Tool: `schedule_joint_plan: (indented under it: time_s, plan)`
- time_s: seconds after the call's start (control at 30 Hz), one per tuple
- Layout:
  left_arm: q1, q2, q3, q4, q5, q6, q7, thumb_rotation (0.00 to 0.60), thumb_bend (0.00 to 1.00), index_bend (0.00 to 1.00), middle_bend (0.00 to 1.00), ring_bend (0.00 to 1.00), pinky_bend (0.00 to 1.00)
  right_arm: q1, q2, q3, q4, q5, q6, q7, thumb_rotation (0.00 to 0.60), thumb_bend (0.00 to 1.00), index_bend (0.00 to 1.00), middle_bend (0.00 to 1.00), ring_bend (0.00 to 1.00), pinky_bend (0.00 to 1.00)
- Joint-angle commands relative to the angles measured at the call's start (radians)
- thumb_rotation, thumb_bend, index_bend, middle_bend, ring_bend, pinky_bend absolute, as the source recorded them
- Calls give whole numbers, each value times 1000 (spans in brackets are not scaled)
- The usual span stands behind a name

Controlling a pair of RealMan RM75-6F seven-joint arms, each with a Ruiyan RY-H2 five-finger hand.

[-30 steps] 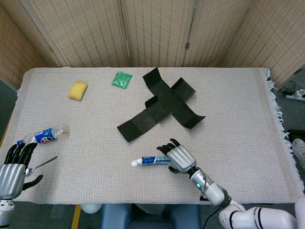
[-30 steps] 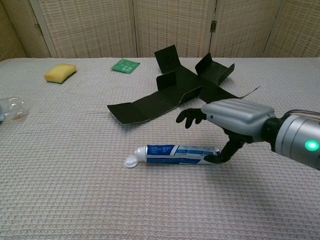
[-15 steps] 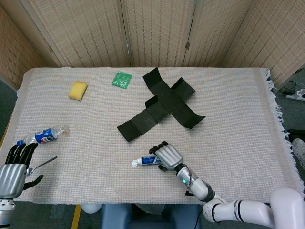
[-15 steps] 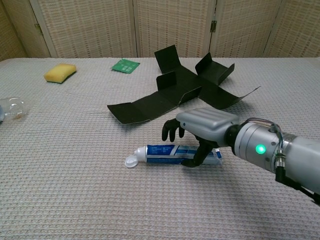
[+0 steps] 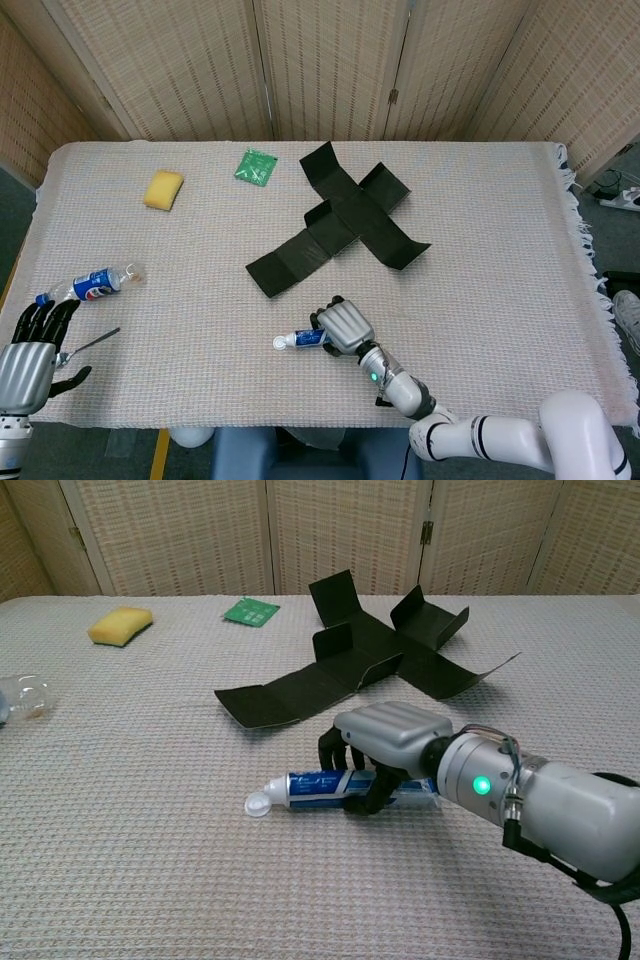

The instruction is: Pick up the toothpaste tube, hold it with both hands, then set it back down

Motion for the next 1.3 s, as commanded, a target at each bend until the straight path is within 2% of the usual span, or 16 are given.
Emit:
schedule_joint_plan:
  time_s: [0.03,0.13,0.3,0.63,0.83,1.0,1.3]
  plan:
    - [-3,-1,-5,2,8,7,-15,600,210,73,137,93,0,0,2,2,1,-17,14,29,600,512,594,554,512,304]
    - [-16,1,-13,-6,27,12,-44,600,210,83,137,94,0,-5,22,8,-16,-52,25,94,600,604,639,591,551,383]
    - [-60,1,-32,-19,73,2,-85,600,211,92,137,109,0,-9,72,14,-48,-155,26,292,600,657,678,623,586,422]
    - [-182,0,-60,-91,152,-85,-118,600,211,92,137,114,0,1,122,-5,10,-423,123,915,600,731,765,681,673,517]
    - [-247,-11,-69,-134,185,-136,-111,600,211,75,137,114,0,14,93,-23,92,-490,200,1226,600,761,808,712,718,558]
    - [-289,-41,-70,-156,205,-171,-82,600,210,63,137,114,0,35,79,-37,131,-501,201,1362,600,763,808,713,721,558]
    - [-358,-117,-93,-187,188,-235,-2,600,210,64,137,114,0,60,67,-61,133,-510,192,1423,600,764,813,713,717,558]
